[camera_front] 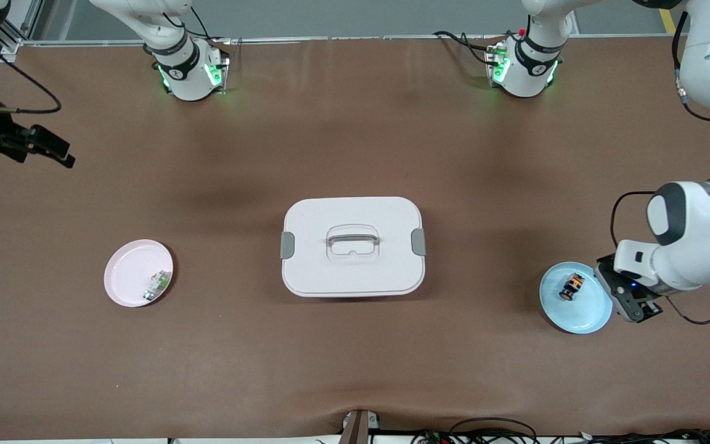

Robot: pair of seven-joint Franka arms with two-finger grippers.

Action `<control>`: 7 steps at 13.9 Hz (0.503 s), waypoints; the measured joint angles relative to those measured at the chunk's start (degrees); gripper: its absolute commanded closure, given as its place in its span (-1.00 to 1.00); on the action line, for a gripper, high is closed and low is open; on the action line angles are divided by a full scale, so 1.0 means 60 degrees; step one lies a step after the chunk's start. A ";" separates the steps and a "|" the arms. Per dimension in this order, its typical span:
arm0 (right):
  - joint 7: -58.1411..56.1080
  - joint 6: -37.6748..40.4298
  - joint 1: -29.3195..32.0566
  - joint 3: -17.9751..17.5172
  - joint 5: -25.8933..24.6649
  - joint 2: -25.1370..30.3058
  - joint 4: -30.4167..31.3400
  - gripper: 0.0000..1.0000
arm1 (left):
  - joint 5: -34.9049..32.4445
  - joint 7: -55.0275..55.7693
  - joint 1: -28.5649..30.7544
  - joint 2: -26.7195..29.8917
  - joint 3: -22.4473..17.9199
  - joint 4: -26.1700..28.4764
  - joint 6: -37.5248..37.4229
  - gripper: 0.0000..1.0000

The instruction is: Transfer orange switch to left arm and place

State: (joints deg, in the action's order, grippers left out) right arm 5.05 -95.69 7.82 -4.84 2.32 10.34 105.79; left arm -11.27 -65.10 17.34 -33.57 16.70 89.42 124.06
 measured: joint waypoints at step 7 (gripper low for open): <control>-0.0015 -0.0320 -0.0015 0.0001 -0.0008 0.0726 0.0576 -1.00 | 0.0433 0.2931 -0.0011 0.1252 0.0013 -0.0719 -0.2640 -1.00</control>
State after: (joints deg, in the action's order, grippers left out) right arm 4.96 -97.61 7.73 -4.84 2.27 14.70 109.24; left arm -8.67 -47.52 17.28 -26.06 16.78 85.11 108.22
